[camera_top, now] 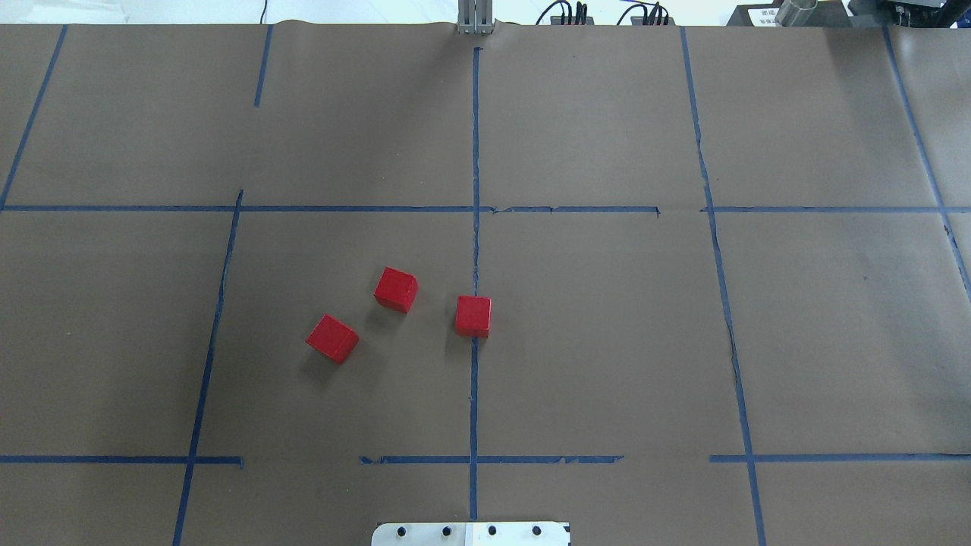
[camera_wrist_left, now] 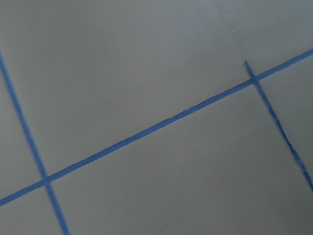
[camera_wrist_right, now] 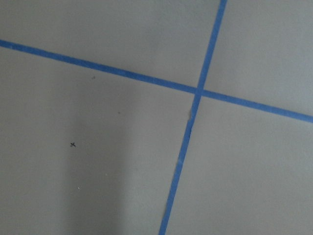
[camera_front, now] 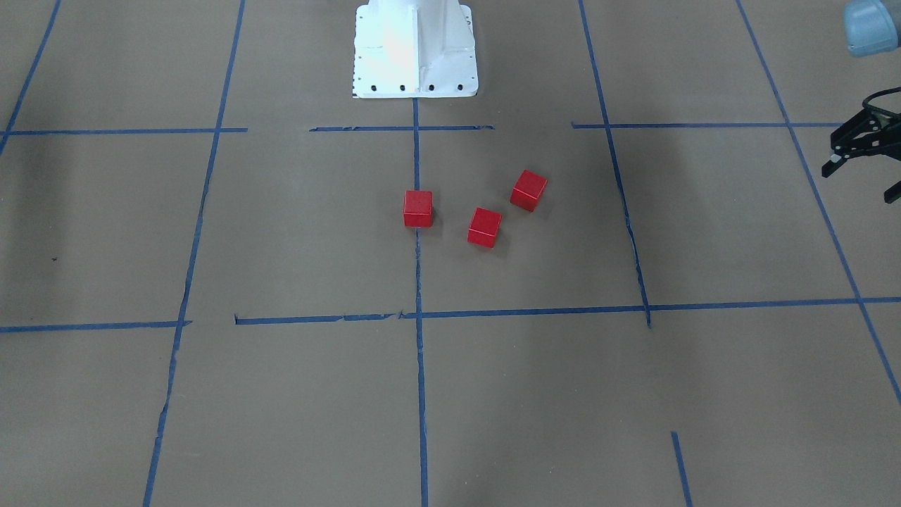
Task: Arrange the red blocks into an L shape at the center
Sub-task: 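Swing the left gripper in over the pair of red cubes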
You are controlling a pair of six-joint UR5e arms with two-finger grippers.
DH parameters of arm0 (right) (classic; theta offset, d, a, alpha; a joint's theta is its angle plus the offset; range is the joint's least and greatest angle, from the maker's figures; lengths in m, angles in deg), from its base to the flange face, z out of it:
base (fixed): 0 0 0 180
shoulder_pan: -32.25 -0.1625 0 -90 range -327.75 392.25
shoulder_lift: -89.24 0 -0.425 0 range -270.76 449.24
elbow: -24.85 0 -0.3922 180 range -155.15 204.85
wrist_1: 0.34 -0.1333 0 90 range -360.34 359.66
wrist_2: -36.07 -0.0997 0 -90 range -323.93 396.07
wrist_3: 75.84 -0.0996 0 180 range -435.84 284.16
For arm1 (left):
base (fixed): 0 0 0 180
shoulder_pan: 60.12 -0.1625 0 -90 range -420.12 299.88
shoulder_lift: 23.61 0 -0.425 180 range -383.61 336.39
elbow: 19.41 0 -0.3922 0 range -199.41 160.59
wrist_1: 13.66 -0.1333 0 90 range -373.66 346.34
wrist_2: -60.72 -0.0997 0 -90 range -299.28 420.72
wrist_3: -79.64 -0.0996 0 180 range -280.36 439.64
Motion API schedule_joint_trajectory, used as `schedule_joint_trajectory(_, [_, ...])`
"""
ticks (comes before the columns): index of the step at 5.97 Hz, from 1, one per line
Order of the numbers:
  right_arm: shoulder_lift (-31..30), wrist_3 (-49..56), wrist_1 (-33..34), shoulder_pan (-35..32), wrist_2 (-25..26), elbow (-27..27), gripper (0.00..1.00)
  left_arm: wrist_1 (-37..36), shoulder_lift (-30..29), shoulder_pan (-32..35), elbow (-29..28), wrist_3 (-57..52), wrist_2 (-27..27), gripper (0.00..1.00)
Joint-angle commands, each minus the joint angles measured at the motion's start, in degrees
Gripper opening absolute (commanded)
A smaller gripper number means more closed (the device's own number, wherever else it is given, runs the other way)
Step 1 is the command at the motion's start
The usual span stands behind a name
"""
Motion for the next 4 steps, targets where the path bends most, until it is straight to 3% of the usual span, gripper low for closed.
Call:
schedule_joint_trajectory(1, [-6.0, -1.1, 0.4, -2.0, -0.2, 5.8, 1.0, 0.4, -9.4, -9.7, 0.3, 14.8, -0.6, 1.0])
schedule_joint_trajectory(2, [-5.9, -4.0, 0.2, -1.9, -0.3, 5.9, 1.0, 0.3, -13.9, -15.5, 0.2, 21.6, -2.6, 1.0])
schedule_joint_trajectory(4, [-5.8, -4.2, 0.2, -1.0, 0.0, 5.9, 1.0, -0.1, -22.2, -29.7, -1.1, 33.0, -20.5, 1.0])
